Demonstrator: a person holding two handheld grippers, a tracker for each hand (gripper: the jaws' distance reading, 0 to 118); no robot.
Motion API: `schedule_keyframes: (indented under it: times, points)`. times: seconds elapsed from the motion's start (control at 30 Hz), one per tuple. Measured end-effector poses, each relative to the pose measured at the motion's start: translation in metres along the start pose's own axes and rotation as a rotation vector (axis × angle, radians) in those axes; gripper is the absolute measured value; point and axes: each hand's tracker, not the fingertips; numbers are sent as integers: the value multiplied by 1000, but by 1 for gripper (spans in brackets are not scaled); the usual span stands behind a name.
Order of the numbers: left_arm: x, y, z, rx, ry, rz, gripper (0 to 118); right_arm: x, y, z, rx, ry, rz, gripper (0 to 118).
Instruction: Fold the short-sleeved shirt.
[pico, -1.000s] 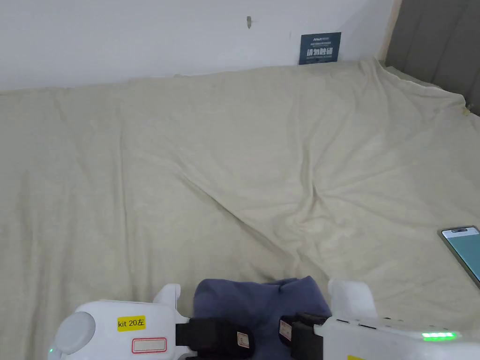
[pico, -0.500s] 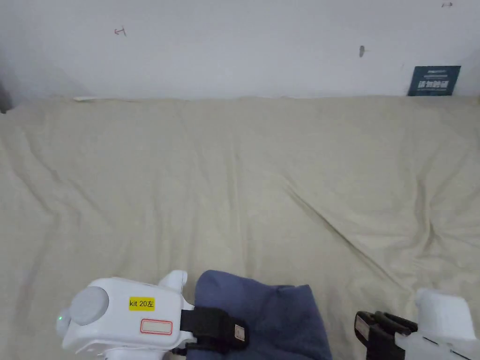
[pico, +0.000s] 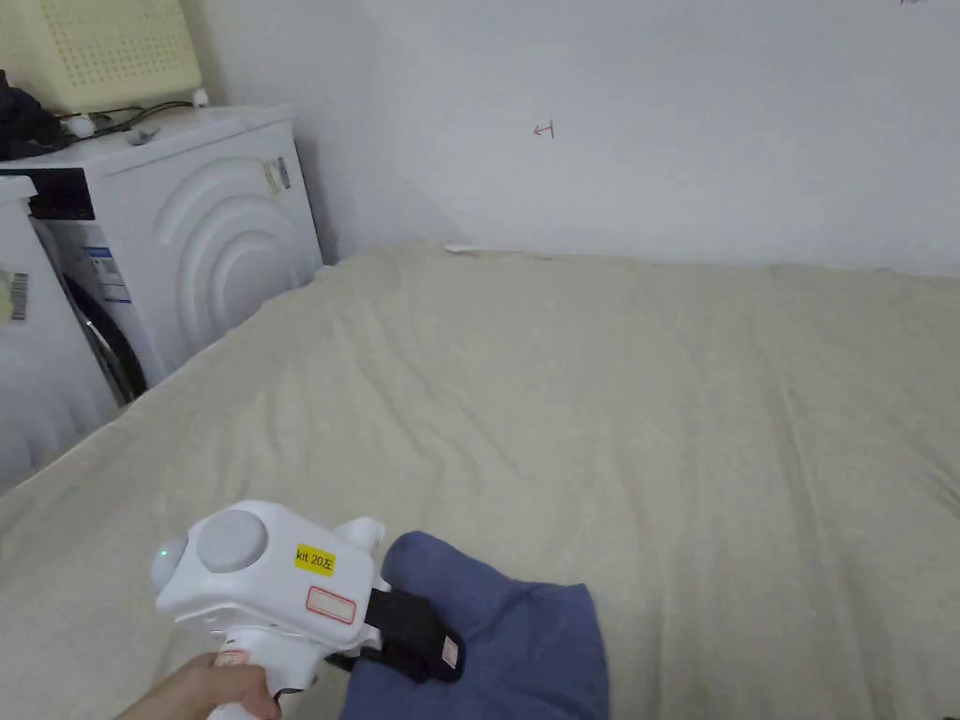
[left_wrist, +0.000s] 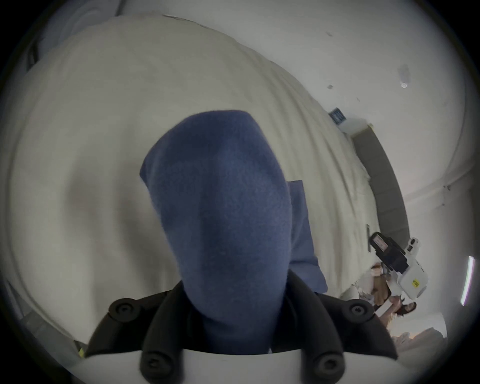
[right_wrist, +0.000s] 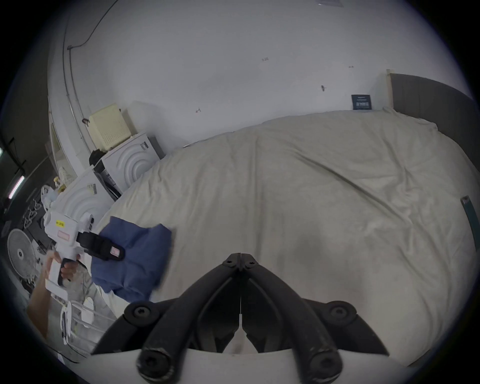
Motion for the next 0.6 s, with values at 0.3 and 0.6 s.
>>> schedule_keyframes:
  times: [0.3, 0.6]
  points:
    - [-99, 57, 71, 110, 407, 40, 22, -55, 6, -35, -18, 96, 67, 0]
    - [-161, 90, 83, 126, 645, 128, 37, -49, 6, -41, -71, 58, 139, 0]
